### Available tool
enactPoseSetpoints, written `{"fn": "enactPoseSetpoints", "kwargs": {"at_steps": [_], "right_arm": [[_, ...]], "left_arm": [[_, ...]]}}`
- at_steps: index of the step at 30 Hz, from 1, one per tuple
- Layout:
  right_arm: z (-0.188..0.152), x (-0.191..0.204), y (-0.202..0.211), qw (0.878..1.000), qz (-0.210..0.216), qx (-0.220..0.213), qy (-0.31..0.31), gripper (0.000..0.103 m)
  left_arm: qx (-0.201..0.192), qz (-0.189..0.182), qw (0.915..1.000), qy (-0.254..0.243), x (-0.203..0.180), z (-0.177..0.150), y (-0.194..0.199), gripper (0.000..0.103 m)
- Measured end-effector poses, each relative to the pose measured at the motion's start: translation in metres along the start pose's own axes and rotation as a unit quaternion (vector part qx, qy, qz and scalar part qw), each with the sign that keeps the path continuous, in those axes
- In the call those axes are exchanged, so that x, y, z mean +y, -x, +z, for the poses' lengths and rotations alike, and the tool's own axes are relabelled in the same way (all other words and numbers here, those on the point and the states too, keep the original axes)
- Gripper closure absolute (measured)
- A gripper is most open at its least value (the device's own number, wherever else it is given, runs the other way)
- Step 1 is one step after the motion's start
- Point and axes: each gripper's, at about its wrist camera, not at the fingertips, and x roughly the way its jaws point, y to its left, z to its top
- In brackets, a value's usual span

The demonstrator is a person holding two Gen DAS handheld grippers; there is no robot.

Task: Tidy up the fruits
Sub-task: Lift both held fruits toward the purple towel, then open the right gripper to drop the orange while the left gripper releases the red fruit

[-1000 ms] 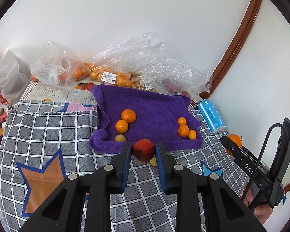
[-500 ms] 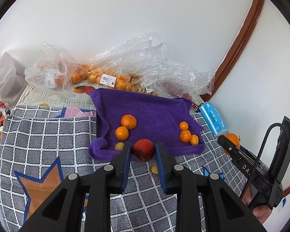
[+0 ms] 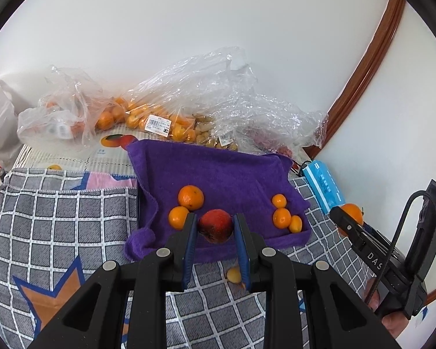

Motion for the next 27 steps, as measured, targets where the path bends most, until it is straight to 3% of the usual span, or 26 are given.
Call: {"fn": "enactPoseSetpoints", "kwargs": {"at_steps": [8, 27], "right_arm": [[0.007, -0.006, -0.012, 1.0, 0.0, 0.0, -0.008, 0.06], [-0.024, -0.004, -0.096, 0.997, 0.018, 0.077, -0.015, 0.06]], "left_arm": [[0.002, 0.006, 1.0, 0.0, 0.004, 0.007, -0.01, 0.079], [0.04, 0.026, 0.9983, 0.033, 0.045, 0.005, -0.06, 0.079]]}}
